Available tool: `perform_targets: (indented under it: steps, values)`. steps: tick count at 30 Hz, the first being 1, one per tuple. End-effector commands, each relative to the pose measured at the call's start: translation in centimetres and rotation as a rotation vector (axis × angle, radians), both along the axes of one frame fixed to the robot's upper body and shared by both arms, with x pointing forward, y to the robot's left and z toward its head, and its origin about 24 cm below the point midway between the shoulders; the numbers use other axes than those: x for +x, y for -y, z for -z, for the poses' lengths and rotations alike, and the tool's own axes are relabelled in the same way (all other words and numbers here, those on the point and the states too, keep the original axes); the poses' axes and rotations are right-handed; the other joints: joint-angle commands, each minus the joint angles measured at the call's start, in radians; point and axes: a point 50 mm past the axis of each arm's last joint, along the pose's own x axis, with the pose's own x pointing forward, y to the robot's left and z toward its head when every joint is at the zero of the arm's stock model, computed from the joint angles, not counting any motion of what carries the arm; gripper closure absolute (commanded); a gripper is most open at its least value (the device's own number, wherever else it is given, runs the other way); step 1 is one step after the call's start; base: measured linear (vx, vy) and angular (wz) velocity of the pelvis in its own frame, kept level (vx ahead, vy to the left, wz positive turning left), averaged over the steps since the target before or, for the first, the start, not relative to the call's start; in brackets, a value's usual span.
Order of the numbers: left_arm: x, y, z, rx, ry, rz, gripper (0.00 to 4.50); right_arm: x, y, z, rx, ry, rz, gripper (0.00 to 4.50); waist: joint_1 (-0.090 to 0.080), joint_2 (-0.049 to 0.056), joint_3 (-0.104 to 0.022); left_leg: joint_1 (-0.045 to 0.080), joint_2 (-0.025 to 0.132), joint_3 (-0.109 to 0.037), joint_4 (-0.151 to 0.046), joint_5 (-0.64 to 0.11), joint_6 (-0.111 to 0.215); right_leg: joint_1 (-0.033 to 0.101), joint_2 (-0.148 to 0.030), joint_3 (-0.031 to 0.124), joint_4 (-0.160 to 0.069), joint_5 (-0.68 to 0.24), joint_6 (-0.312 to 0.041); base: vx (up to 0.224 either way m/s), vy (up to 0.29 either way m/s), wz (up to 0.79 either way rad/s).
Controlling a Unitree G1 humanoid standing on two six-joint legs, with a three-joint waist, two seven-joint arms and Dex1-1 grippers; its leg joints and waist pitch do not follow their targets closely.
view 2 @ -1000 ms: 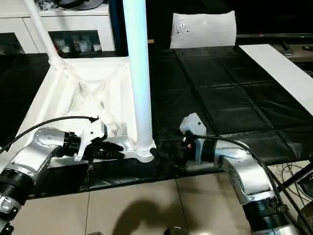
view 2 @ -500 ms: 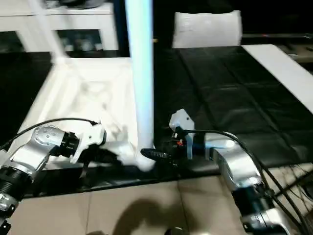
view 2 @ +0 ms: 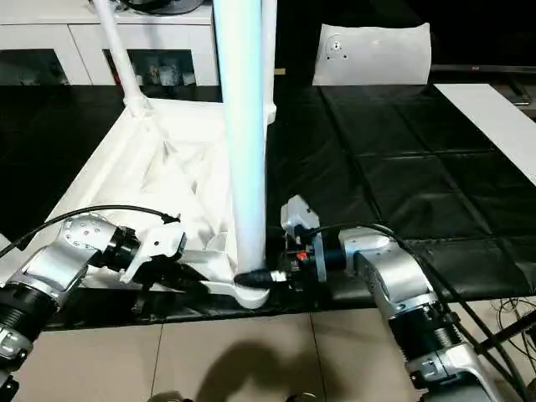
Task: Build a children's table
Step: Rotate leg to tighten
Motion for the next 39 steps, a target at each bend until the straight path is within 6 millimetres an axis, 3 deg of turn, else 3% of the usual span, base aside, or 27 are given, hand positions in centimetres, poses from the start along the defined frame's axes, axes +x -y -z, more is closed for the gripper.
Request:
perform_targets:
  steps: [1, 7, 12, 15, 17, 18, 21, 22, 25, 28, 30, 33, 35, 39]
  values:
    - [-0.2, 0.4, 0.0, 0.023, -0.012, 0.062, 4.5, -0.1, -0.2, -0.3, 0.007, -0.016, -0.044, 2.12, -0.002, 0.0, -0.071, -0.003, 0.002, 0.013, -0.069, -0.18, 0.037, 0.066, -0.04, 0.045, -0.065, -0.3, -0.177, 0.0, 0.0, 0.0]
    - [0.0, 0.4, 0.1, -0.007, -0.031, 0.017, 4.5, -0.1, -0.3, -0.3, 0.021, -0.031, -0.044, 2.33, 0.002, -0.001, -0.071, -0.003, 0.002, 0.013, -0.069, -0.174, 0.031, 0.065, -0.04, 0.045, -0.066, -0.309, -0.169, 0.0, 0.0, 0.0]
    - [0.9, 1.6, -0.1, -0.078, -0.004, -0.1, 4.5, 0.3, -0.9, -0.1, 0.05, 0.001, 0.097, 2.36, 0.0, 0.0, -0.069, -0.001, 0.0, 0.013, -0.069, -0.189, 0.024, 0.063, -0.04, 0.045, -0.072, -0.339, -0.16, 0.0, 0.0, 0.0]
    - [2.4, 2.7, -0.3, -0.102, 0.054, -0.26, 4.5, 0.9, -1.6, 0.6, 0.009, 0.063, 0.264, 2.37, -0.008, -0.001, -0.065, 0.001, -0.005, 0.01, -0.071, -0.22, 0.005, 0.06, -0.039, 0.041, -0.083, -0.431, -0.121, 0.0, 0.0, 0.0]
    - [3.4, 3.6, -0.7, -0.132, 0.084, -0.351, 4.5, 1.7, -2.1, 1.2, -0.023, 0.069, 0.428, 2.39, -0.015, 0.003, -0.064, -0.001, -0.009, 0.007, -0.071, -0.222, -0.005, 0.06, -0.04, 0.036, -0.089, -0.484, -0.092, 0.0, 0.0, 0.0]
    - [4.0, 4.1, -0.9, -0.135, 0.114, -0.408, 4.5, 2.2, -2.6, 1.5, -0.027, 0.059, 0.531, 2.45, -0.023, -0.001, -0.064, -0.007, -0.013, 0.006, -0.07, -0.221, -0.01, 0.064, -0.039, 0.033, -0.093, -0.504, -0.074, 0.0, 0.0, 0.0]
    - [4.8, 4.8, -1.1, -0.14, 0.148, -0.491, 4.5, 2.8, -3.1, 1.9, -0.044, 0.049, 0.655, 2.49, -0.042, -0.002, -0.065, -0.004, -0.021, 0.008, -0.064, -0.228, -0.001, 0.056, -0.035, 0.027, -0.106, -0.548, -0.049, 0.0, 0.0, 0.0]
    - [5.5, 5.4, -1.4, -0.147, 0.17, -0.564, 4.5, 3.4, -3.5, 2.2, -0.069, 0.041, 0.772, 2.5, -0.047, -0.001, -0.064, -0.005, -0.022, 0.007, -0.064, -0.232, 0.005, 0.056, -0.033, 0.026, -0.109, -0.553, -0.045, 0.0, 0.0, 0.0]
    - [6.3, 6.3, -1.7, -0.151, 0.21, -0.655, 4.5, 4.1, -4.1, 2.4, -0.094, 0.034, 0.911, 2.51, -0.054, 0.006, -0.068, -0.004, -0.022, 0.004, -0.064, -0.228, -0.001, 0.056, -0.034, 0.023, -0.105, -0.535, -0.052, 0.0, 0.0, 0.0]
    - [6.9, 6.9, -2.0, -0.151, 0.25, -0.726, 4.5, 4.8, -4.9, 2.5, -0.132, 0.051, 1.015, 2.51, -0.061, 0.013, -0.072, -0.008, -0.017, 0.003, -0.069, -0.212, 0.011, 0.061, -0.033, 0.031, -0.092, -0.415, -0.097, 0.0, 0.0, 0.0]
    - [6.8, 7.1, -1.8, -0.124, 0.265, -0.687, 4.5, 4.9, -5.3, 2.0, -0.107, 0.079, 1.02, 2.51, -0.06, 0.011, -0.075, -0.006, -0.015, 0.005, -0.068, -0.202, 0.018, 0.061, -0.033, 0.036, -0.088, -0.352, -0.122, 0.0, 0.0, 0.0]
    - [6.5, 7.0, -1.7, -0.115, 0.252, -0.646, 4.5, 4.9, -5.1, 1.5, -0.056, 0.098, 1.014, 1.85, -0.057, 0.014, -0.078, -0.009, -0.014, 0.007, -0.068, -0.166, 0.035, 0.069, -0.034, 0.041, -0.075, -0.247, -0.163, 0.0, 0.0, 0.0]
    - [6.3, 6.7, -1.6, -0.115, 0.248, -0.612, 4.5, 4.8, -4.4, 1.1, -0.015, 0.128, 1.011, 1.85, -0.056, 0.011, -0.077, -0.01, -0.015, 0.009, -0.068, -0.16, 0.047, 0.071, -0.035, 0.042, -0.075, -0.237, -0.171, 0.0, 0.0, 0.0]
    - [5.8, 5.9, -1.5, -0.111, 0.246, -0.52, 4.5, 4.4, -2.6, 0.3, 0.045, 0.177, 0.958, 1.39, -0.058, 0.01, -0.076, -0.015, -0.014, 0.008, -0.068, -0.162, 0.059, 0.077, -0.036, 0.041, -0.077, -0.262, -0.16, 0.0, 0.0, 0.0]
